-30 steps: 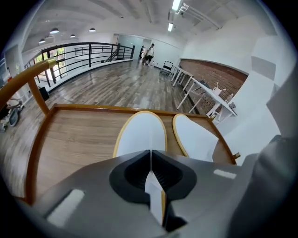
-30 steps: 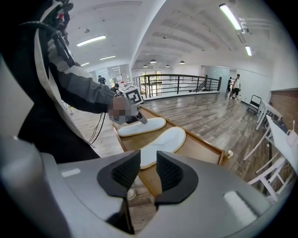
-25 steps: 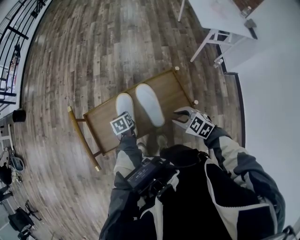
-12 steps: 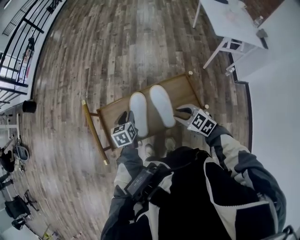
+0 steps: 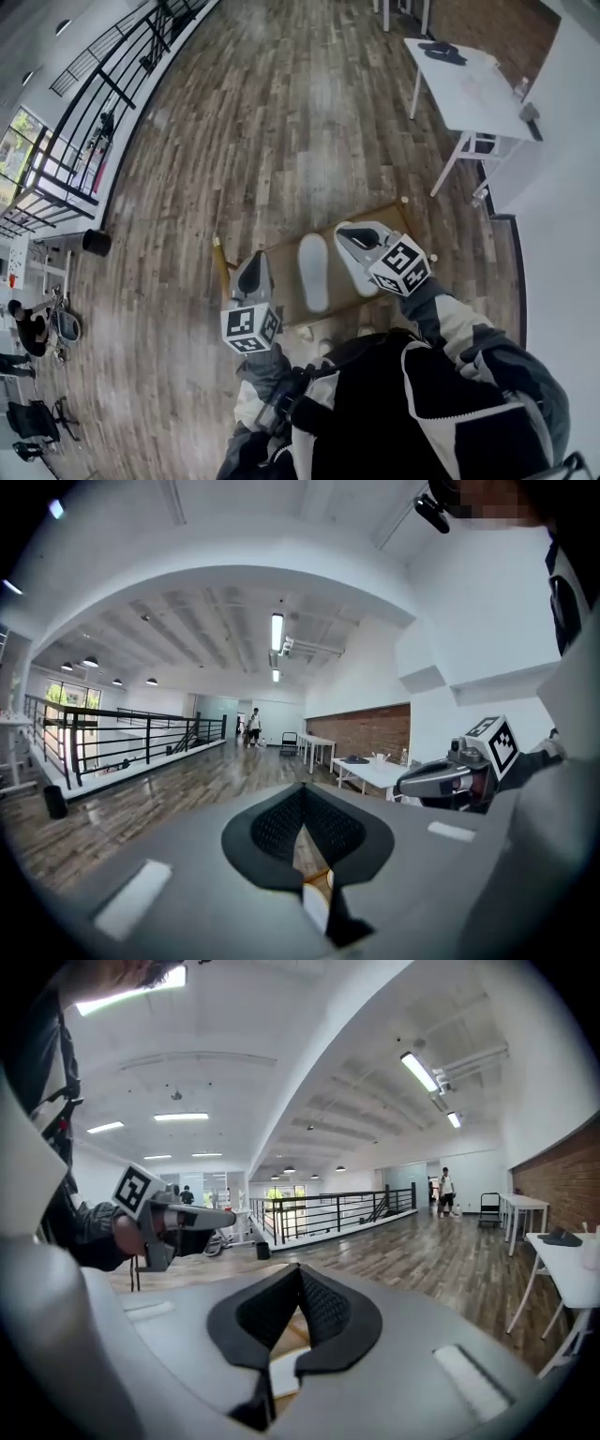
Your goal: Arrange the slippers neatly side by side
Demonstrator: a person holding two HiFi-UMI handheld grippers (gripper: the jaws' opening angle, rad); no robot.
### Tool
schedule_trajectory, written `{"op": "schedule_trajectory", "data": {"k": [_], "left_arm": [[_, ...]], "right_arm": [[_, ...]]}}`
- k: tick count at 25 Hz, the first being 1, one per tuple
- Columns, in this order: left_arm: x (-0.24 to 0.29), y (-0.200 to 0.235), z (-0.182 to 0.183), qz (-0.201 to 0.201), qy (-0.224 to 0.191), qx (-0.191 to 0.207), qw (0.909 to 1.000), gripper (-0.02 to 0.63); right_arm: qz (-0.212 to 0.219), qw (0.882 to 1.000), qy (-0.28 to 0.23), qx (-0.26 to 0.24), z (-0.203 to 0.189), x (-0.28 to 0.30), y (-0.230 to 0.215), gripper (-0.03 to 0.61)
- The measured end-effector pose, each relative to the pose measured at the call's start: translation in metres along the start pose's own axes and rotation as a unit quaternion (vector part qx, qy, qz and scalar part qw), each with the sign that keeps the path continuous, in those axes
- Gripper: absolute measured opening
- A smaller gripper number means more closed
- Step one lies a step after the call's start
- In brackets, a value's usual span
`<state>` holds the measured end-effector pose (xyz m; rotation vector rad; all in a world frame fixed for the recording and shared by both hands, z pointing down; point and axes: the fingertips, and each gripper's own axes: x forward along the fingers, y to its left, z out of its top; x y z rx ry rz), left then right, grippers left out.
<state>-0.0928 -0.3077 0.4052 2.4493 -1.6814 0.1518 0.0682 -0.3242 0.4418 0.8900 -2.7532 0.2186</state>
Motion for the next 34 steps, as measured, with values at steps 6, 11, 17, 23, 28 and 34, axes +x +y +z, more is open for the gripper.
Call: {"op": "schedule_trajectory", "data": {"k": [6, 11, 17, 23, 28, 34], "left_arm": [[-0.008, 0.010, 0.024, -0.009, -0.024, 0.007, 0.9997, 0.015], [-0.014, 0.013, 0.036, -0.020, -0.036, 0.006, 0.9992, 0.015], [-0.013, 0.014, 0.043, -0.033, -0.043, 0.008, 0.9985, 0.015], [-0.010, 0.011, 0.043, -0.039, -0.042, 0.006, 0.9983, 0.015], [-0.007, 0.008, 0.043, -0.045, -0.043, 0.007, 0.9981, 0.015], [-0.003, 0.002, 0.045, -0.049, -0.043, 0.007, 0.9979, 0.015]], "right_arm": [[-0.055, 0.998, -0.030, 0.019, 0.045, 0.009, 0.008, 0.002], [-0.085, 0.996, -0.028, 0.012, 0.051, 0.006, 0.011, 0.000], [-0.109, 0.994, -0.029, 0.000, 0.053, 0.000, 0.010, 0.001], [-0.120, 0.992, -0.029, 0.002, 0.051, -0.005, 0.009, 0.000], [-0.126, 0.992, -0.027, -0.002, 0.051, -0.007, 0.007, 0.000], [-0.127, 0.992, -0.027, -0.005, 0.051, -0.009, 0.005, 0.000]]}}
